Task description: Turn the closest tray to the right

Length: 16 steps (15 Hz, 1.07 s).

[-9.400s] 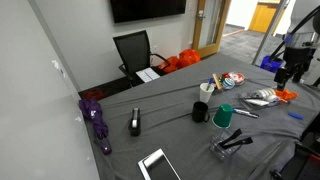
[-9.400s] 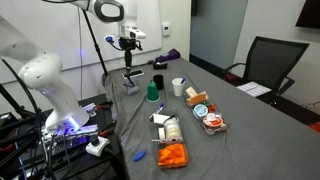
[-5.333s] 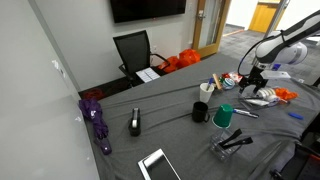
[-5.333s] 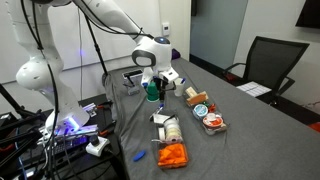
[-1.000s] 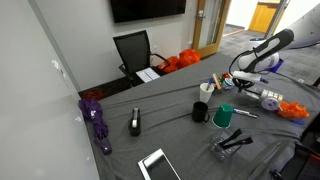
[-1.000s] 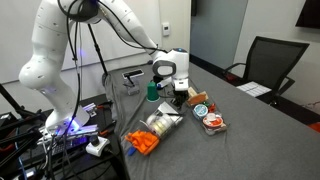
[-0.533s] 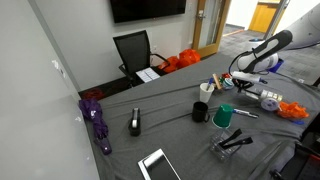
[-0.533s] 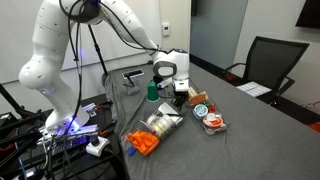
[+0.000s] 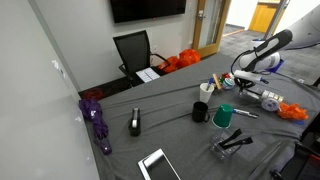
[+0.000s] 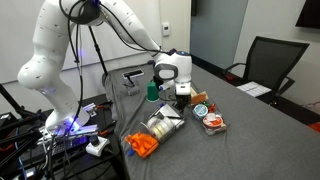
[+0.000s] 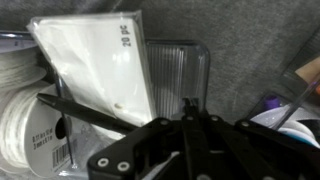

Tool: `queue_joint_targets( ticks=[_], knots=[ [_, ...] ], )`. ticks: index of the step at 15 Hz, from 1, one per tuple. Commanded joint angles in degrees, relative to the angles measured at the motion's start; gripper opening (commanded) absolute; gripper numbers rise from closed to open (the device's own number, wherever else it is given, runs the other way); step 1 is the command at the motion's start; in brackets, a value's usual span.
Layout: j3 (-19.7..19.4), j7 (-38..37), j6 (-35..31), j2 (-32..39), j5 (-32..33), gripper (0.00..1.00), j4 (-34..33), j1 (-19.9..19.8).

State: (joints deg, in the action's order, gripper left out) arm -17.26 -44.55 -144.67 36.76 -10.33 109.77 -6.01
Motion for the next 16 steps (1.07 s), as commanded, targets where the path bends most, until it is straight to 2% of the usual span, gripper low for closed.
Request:
queue_joint_targets(
  ticks=[1, 8, 16],
  knots=[
    [1.2, 2.0, 1.0, 2.0, -1.9, 0.01, -4.0, -4.0],
    [1.0, 1.6, 1.3, 6.1, -2.8, 0.01, -9.9, -6.3],
    [1.0, 1.8, 1.5, 7.8, -4.7, 0.01, -13.1, -9.7]
  ],
)
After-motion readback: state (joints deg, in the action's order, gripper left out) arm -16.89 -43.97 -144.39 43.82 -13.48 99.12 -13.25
